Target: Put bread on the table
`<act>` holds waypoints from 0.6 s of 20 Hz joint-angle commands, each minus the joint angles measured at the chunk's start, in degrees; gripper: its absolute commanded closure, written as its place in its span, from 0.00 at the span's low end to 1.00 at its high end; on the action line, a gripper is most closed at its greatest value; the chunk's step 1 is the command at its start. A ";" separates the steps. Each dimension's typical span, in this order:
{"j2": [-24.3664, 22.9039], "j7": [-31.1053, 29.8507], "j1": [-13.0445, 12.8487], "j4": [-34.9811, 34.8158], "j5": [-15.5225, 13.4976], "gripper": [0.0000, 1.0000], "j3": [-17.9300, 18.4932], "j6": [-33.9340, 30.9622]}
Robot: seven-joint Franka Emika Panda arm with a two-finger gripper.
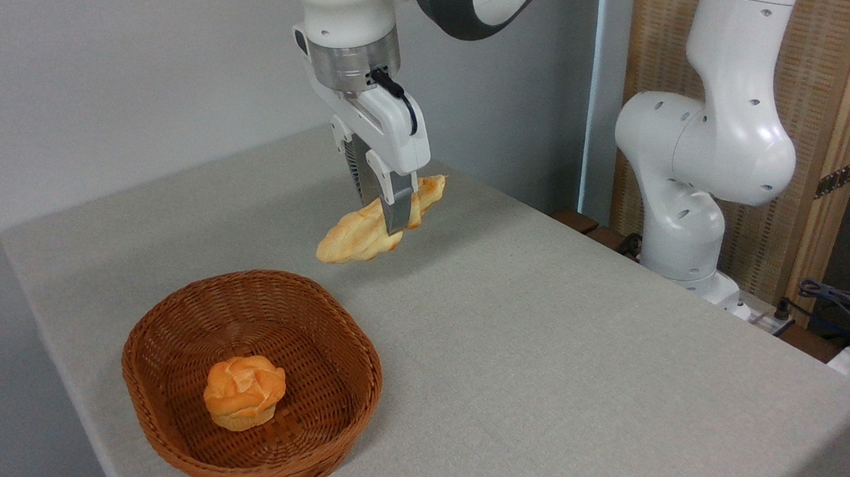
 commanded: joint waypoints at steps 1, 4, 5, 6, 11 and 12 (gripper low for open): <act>-0.77 -0.69 -0.35 -0.42 0.76 0.00 0.32 0.57; -0.68 -0.60 -0.35 -0.15 1.28 0.00 0.41 0.57; -0.68 -0.60 -0.35 -0.15 1.64 0.00 0.41 0.57; -0.68 -0.69 -0.35 -0.07 2.25 0.00 0.41 0.57; -0.77 -0.69 -0.35 -0.07 2.43 0.00 0.41 0.48; -0.77 -0.78 -0.35 -0.07 2.43 0.00 0.41 0.48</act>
